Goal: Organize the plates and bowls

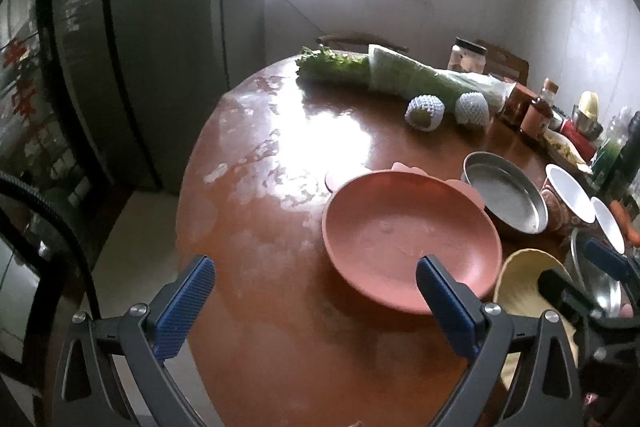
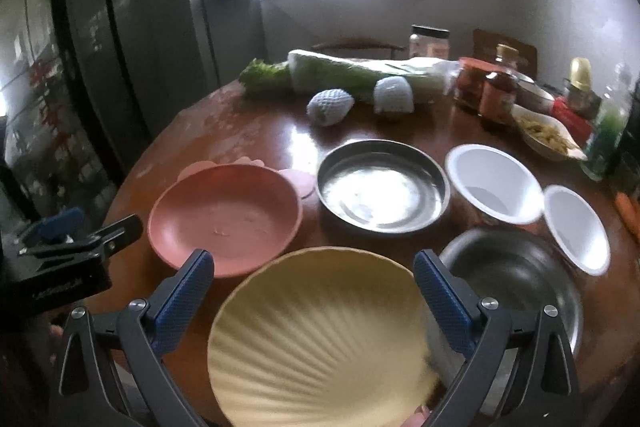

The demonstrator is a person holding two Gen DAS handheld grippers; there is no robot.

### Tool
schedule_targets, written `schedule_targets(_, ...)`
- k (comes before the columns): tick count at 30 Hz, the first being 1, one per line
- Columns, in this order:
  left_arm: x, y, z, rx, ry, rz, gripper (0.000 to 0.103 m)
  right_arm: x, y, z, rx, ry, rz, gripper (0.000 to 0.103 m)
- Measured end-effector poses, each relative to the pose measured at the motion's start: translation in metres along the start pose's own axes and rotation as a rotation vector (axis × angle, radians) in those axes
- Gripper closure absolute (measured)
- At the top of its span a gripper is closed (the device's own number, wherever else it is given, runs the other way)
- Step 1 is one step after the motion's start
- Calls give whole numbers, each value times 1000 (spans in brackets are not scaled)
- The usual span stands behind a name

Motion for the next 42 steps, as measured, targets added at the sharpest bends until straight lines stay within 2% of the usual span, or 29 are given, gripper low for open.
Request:
schedule_targets(4, 15, 11, 0, 18, -16, -17, 2, 18, 6, -6, 8, 19, -35, 7)
schedule_targets(6, 22, 16, 0, 21, -15, -33, 2, 26, 8, -7, 11, 26, -54, 13)
schedule_targets(8, 29, 20, 0, 25, -16, -40, 2, 34, 11, -9, 2, 12, -65, 23)
schedule_targets(12, 44, 29, 2, 35, -15, -67, 3, 47, 15, -11, -3, 18, -92, 34)
schedule_targets(14, 49, 32, 3, 45, -23, -78, 10, 51, 16, -12, -7, 15, -102, 40)
schedule_targets(18, 59, 35, 4, 47, -35, -99, 15, 59, 19, -16, -33, -9, -112, 51)
schedule_targets(20, 62, 34, 4, 46, -40, -110, 27, 63, 19, -16, -41, -22, -123, 56)
schedule_targets(23, 69, 33, 3, 29, -64, -136, 33, 69, 18, -19, -56, -18, -138, 62)
schedule_targets(27, 73, 31, 5, 26, -75, -150, 45, 76, 18, -22, -64, -9, -157, 66)
schedule_targets(31, 71, 28, 7, 31, -103, -157, 63, 80, 20, -27, -80, -8, -160, 71)
schedule_targets(32, 70, 27, 7, 30, -114, -161, 66, 80, 21, -28, -83, -5, -159, 73)
schedule_targets(42, 48, 9, 0, 38, -40, -145, 66, 87, 33, -44, -141, -6, -149, 75)
Point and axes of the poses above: each gripper's, at about its wrist camera, not at the fingertips, and x roughly the way its jaws point, z to its right, y to its top, the point moved 5 cm from there along x, roughly the way its jaws point, and after that the axes turned 6 degrees about -z, right-handed, at the moved point
